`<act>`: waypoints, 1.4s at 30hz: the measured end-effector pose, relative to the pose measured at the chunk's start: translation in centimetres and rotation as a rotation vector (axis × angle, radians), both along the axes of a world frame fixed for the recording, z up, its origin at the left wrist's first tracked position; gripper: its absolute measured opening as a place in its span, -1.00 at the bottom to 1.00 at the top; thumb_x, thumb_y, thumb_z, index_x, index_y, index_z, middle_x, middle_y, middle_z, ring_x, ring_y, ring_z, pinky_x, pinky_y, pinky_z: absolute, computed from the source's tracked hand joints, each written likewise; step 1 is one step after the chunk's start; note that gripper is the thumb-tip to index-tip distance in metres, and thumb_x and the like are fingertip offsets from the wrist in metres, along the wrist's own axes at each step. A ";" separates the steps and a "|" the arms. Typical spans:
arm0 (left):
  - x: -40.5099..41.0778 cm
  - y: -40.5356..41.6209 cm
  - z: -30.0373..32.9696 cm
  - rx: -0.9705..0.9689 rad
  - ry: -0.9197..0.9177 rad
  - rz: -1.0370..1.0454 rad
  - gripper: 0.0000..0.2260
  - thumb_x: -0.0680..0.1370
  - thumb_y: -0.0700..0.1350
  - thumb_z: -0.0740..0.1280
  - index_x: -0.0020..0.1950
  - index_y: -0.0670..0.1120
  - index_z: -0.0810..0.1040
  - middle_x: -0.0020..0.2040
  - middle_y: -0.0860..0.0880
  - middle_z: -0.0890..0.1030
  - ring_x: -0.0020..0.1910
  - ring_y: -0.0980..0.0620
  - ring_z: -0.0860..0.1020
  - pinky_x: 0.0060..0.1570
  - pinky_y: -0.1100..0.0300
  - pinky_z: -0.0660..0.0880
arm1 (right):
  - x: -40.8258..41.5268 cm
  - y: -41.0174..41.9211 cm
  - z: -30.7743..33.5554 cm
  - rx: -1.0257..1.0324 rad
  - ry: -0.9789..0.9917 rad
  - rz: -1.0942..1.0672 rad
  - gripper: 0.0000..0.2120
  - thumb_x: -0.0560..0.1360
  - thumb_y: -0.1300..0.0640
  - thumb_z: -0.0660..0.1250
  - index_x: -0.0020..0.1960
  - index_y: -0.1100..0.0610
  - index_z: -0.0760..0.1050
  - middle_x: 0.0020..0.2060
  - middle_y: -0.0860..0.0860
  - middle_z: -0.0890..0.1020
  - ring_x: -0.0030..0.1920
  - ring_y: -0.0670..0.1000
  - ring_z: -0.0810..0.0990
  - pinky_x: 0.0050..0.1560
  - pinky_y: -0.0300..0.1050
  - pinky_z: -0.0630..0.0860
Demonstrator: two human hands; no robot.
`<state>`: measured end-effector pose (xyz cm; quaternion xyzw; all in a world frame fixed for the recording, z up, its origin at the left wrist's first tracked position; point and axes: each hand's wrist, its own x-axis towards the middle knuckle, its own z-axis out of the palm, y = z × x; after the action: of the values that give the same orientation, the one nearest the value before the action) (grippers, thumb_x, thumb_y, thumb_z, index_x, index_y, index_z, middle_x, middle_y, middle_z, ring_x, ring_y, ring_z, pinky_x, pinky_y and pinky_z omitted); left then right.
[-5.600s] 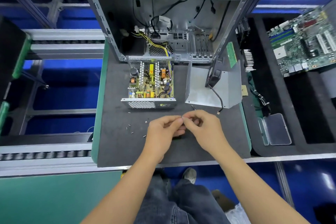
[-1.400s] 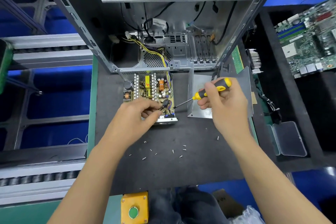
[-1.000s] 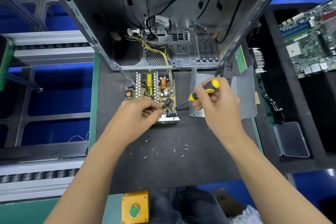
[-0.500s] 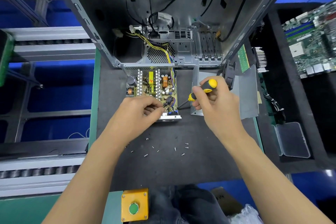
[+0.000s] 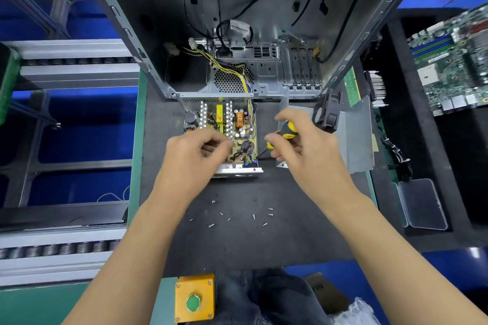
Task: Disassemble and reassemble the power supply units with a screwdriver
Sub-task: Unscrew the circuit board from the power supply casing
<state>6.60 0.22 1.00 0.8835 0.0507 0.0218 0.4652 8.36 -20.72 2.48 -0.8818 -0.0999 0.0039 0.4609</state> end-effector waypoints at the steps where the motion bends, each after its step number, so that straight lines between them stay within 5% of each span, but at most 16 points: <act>1: 0.3 -0.1 0.1 0.007 -0.066 0.079 -0.93 0.49 -0.15 0.48 -0.14 0.02 0.67 -0.26 0.13 0.65 -0.27 0.18 0.58 -0.18 0.34 0.52 | 0.0 0.1 0.2 -0.022 -0.015 0.025 -0.80 0.56 0.00 0.37 0.10 -0.04 0.37 -0.27 -0.04 0.61 -0.26 -0.04 0.68 -0.18 0.09 0.63; 3: 1.2 -0.3 0.1 0.120 -0.106 0.184 -0.85 0.49 -0.01 0.48 0.00 -0.02 0.63 -0.09 0.08 0.62 -0.09 0.08 0.57 -0.01 0.17 0.52 | 0.0 0.3 0.5 -0.071 -0.021 0.058 -0.78 0.56 -0.04 0.34 0.07 0.00 0.35 -0.26 -0.02 0.59 -0.25 0.03 0.66 -0.20 0.10 0.61; 6: 2.7 -1.1 -0.4 0.383 0.093 0.216 -0.37 0.40 0.31 0.45 0.32 -0.02 0.47 0.22 -0.06 0.48 0.22 -0.17 0.38 0.19 0.00 0.34 | 0.0 0.5 1.1 -0.146 -0.026 0.076 -0.79 0.56 -0.08 0.27 0.06 0.00 0.33 -0.26 -0.03 0.58 -0.27 0.01 0.63 -0.24 0.06 0.58; 10: 3.2 -2.4 -1.2 0.545 0.225 0.175 -0.07 0.31 0.41 0.44 0.47 -0.10 0.26 0.35 -0.14 0.41 0.29 -0.23 0.32 0.18 -0.12 0.37 | 0.2 0.5 1.8 -0.221 -0.022 0.131 -0.82 0.54 0.07 0.30 0.04 -0.04 0.30 -0.28 -0.04 0.57 -0.30 0.04 0.60 -0.27 0.05 0.57; 16: 3.3 -2.5 -1.8 0.505 0.124 0.207 -0.29 0.38 0.16 0.50 0.37 -0.15 0.33 0.18 -0.18 0.44 0.16 -0.23 0.36 0.02 -0.02 0.37 | 1.0 0.6 2.8 -0.323 -0.022 0.185 -0.79 0.54 0.04 0.33 -0.02 0.06 0.30 -0.37 -0.01 0.50 -0.31 0.17 0.51 -0.32 0.01 0.51; 26: 3.4 -2.8 -1.7 0.506 0.143 0.215 -0.35 0.40 0.16 0.50 0.32 -0.11 0.32 0.15 -0.15 0.36 0.15 -0.21 0.35 -0.18 0.05 0.35 | 1.5 0.6 3.8 -0.421 -0.026 0.291 -0.87 0.56 0.03 0.31 0.05 0.00 0.39 -0.35 -0.05 0.50 -0.30 0.08 0.43 -0.40 -0.17 0.33; 33: 3.4 -0.8 -1.7 0.331 0.231 0.021 0.00 0.20 0.31 0.58 0.48 -0.02 0.20 0.20 -0.02 0.18 0.24 -0.08 0.20 0.22 0.07 0.27 | 2.5 0.1 4.7 -0.489 0.155 0.389 -0.84 0.56 0.02 0.26 0.01 -0.06 0.26 -0.17 -0.12 0.46 -0.15 0.07 0.50 -0.15 0.10 0.51; 36: 3.5 0.2 -1.3 0.447 0.190 -0.125 -0.06 0.23 0.22 0.62 0.49 0.00 0.27 0.33 -0.05 0.18 0.33 -0.11 0.22 0.34 -0.05 0.33 | 2.7 0.3 5.1 -0.500 0.121 0.398 -0.83 0.54 0.10 0.28 -0.03 -0.07 0.28 -0.15 -0.08 0.49 -0.14 0.06 0.50 -0.14 0.09 0.52; 42: 3.9 0.0 -0.8 0.732 0.020 -0.183 -0.13 0.17 0.20 0.63 0.37 -0.03 0.38 0.26 -0.09 0.31 0.18 -0.15 0.31 0.09 -0.04 0.35 | 3.1 0.8 5.2 -0.589 0.074 0.416 -0.81 0.56 0.00 0.31 0.03 0.05 0.35 -0.25 -0.06 0.47 -0.19 0.16 0.51 -0.17 0.11 0.54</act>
<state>10.51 0.18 0.16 0.9923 -0.0351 -0.0116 0.1182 11.44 -19.92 7.72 -0.9368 -0.2550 0.1583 0.1799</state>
